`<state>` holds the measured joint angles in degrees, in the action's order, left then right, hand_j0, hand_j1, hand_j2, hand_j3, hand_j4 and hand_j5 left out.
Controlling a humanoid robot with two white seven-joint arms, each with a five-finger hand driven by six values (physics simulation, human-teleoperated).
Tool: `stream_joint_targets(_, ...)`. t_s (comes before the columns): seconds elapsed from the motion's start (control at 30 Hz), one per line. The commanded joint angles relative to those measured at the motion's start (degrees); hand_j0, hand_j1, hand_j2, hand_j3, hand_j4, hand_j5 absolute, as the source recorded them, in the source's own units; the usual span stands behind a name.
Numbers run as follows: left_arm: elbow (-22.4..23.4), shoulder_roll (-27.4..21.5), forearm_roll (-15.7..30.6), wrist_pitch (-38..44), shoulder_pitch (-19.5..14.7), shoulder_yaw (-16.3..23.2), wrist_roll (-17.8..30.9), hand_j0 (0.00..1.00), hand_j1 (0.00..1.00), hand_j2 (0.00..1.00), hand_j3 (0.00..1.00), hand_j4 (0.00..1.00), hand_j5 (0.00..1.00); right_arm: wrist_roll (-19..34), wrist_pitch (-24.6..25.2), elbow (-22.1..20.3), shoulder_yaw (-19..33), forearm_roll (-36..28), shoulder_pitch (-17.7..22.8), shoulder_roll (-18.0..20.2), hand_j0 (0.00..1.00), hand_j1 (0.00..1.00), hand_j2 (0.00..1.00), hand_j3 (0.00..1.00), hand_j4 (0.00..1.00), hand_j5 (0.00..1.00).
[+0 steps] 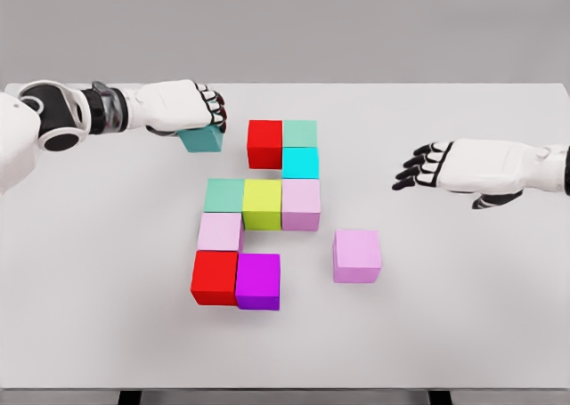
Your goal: Assemble the squares on the desktop into the number 2
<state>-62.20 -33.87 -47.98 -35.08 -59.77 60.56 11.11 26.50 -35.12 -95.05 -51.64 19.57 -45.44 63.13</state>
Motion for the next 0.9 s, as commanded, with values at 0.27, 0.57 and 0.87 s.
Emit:
stream_joint_targets(0.27,-0.2,0.21,0.34,0.08,0.0,-0.09,0.05,0.71,0.71,0.71,0.71,0.71,0.71,0.13,0.12,4.78,-1.97,11.1,0.53,-6.44,1.0,1.0,1.0,1.0,1.0,1.0)
stream_joint_targets(0.57,0.15,0.65,0.34,0.08,0.0,-0.18,0.05,0.78,0.78,0.78,0.78,0.78,0.78,0.13,0.12,5.75,-3.02,13.83,0.53,-6.52,1.0,1.0,1.0,1.0,1.0,1.0)
stream_joint_targets(0.87,1.38,0.82,0.43,0.08,0.0,-0.18,-0.04,1.0,1.0,1.0,1.0,1.0,1.0,0.22,0.12,3.03,-4.96,14.0,0.7,-5.03,1.0,1.0,1.0,1.0,1.0,1.0)
